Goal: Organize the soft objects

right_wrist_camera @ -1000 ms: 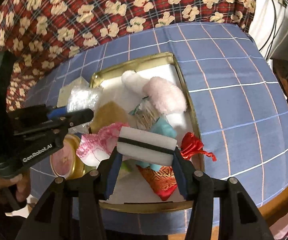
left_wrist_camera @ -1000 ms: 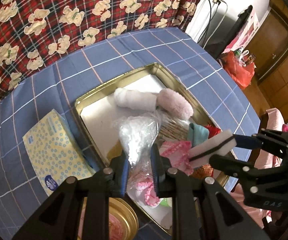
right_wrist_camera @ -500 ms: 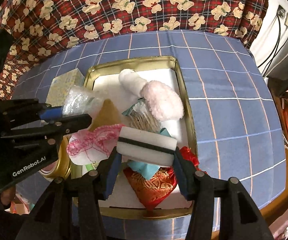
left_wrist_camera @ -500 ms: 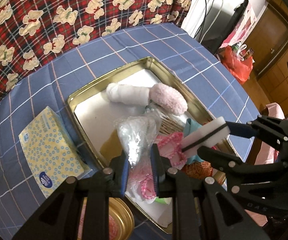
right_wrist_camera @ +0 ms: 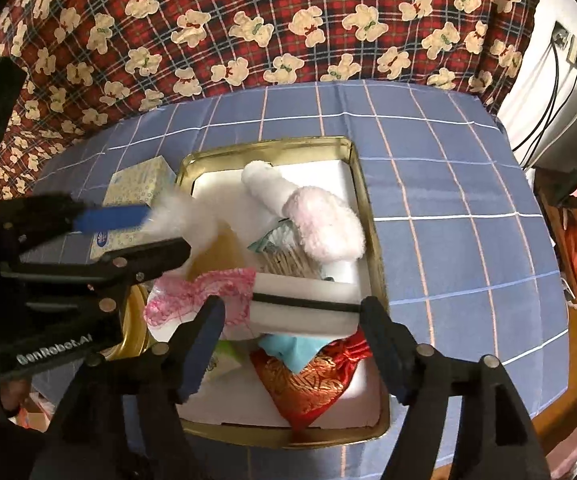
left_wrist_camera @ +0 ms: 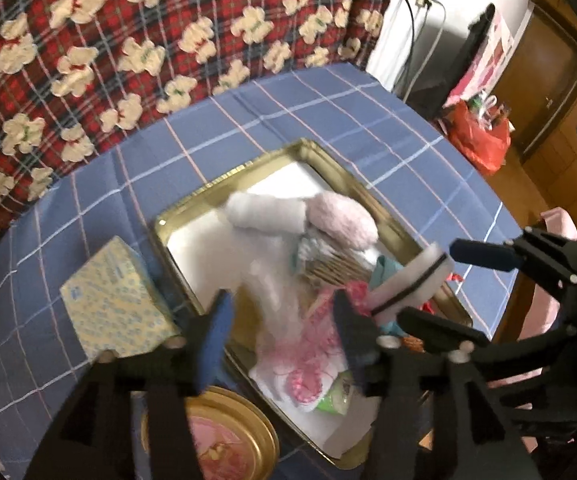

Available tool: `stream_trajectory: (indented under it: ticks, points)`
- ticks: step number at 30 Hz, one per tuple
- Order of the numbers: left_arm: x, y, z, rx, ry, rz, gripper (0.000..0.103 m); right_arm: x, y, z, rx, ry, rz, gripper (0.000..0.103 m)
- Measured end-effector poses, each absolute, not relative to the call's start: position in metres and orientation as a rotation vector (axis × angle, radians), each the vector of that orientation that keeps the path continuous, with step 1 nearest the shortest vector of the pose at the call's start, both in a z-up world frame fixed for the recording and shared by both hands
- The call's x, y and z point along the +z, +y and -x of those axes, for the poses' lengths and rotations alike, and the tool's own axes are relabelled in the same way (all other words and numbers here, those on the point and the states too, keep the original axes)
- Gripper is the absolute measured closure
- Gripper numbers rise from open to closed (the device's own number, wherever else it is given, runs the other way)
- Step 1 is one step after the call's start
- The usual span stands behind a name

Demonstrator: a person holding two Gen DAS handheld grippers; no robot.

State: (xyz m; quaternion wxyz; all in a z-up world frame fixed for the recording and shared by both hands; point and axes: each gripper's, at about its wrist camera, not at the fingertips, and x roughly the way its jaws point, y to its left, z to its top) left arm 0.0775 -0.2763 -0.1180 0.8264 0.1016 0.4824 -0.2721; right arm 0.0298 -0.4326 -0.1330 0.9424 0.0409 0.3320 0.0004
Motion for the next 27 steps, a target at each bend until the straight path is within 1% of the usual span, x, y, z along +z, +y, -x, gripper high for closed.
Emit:
stream_trajectory:
  ticks: [9,14,19,22,27]
  points:
    - [-0.109,-0.26,-0.079,-0.531,1.002,-0.181,0.04,-0.126,-0.435,-0.017,-0.008,0.633,-0.084,0.029]
    - [-0.1,-0.246,-0.079,-0.493,0.979,-0.158,0.034,-0.117,-0.428,-0.015,0.007,0.594,-0.068,0.029]
    - [-0.096,-0.234,-0.078,-0.464,0.97,-0.138,0.034,-0.112,-0.423,-0.015,0.009,0.584,-0.055,0.029]
    - [-0.094,-0.231,-0.076,-0.455,0.965,-0.132,0.031,-0.109,-0.421,-0.013,0.001,0.574,-0.048,0.028]
    - [-0.092,-0.229,-0.074,-0.451,0.961,-0.133,0.031,-0.107,-0.42,-0.011,-0.004,0.56,-0.047,0.028]
